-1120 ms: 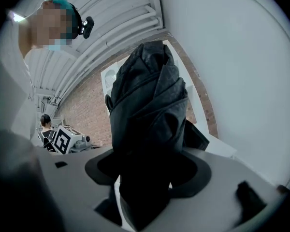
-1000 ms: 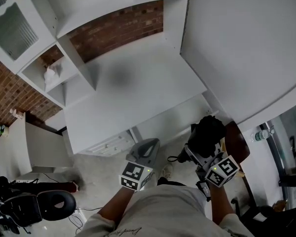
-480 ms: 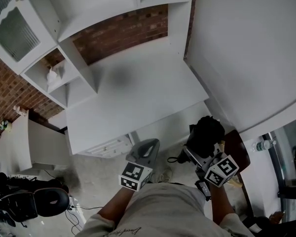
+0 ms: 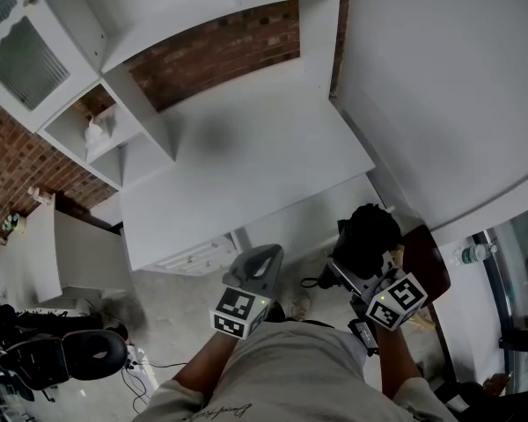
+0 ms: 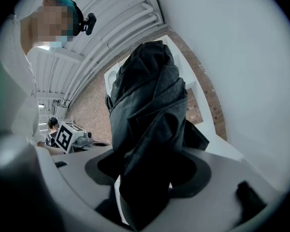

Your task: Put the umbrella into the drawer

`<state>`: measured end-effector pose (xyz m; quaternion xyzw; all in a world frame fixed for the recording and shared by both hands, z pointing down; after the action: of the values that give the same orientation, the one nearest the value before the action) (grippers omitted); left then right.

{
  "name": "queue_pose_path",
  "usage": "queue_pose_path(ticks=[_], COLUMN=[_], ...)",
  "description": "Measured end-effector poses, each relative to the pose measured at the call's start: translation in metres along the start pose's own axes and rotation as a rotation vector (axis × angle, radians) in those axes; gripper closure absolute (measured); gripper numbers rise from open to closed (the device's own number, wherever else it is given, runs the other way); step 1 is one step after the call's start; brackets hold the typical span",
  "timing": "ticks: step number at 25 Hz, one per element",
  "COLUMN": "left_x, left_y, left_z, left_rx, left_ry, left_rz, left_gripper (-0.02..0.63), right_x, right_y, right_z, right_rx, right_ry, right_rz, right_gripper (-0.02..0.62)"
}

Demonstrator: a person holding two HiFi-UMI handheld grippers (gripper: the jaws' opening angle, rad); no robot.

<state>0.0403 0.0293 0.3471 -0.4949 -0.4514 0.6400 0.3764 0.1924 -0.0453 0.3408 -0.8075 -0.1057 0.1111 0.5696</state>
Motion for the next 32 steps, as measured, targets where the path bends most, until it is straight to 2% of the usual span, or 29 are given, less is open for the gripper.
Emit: queue_pose_path(ticks=[9,32], left_x=[0.003,-0.044], left_y=[-0.001,0.001], left_z=[0.002,0.071], left_rx=[-0.008,0.07], left_ry=[0.005,0.014], left_rz=[0.007,-0.003], left_gripper=[0.589,0.589], right_x=[-0.002,-0.077], right_y=[0.001,0.02], right_z=[-0.006,-0.047], right_rx=[0.024,0.136], right_ry=[0.003,0.023], right_rz=[0.011,0.116], right_gripper=[0.321,0.321])
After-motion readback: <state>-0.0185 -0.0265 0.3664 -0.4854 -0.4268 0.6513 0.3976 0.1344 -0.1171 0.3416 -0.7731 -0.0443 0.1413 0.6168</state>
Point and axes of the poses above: the fingertips, and each gripper's own axes: x backward along the fingers, z to its left, y out of its top, the point moved 4 cm from there along x, backward along the fingers, and after that the axes turned 5 degrees about -z, right-handed, at the moved point
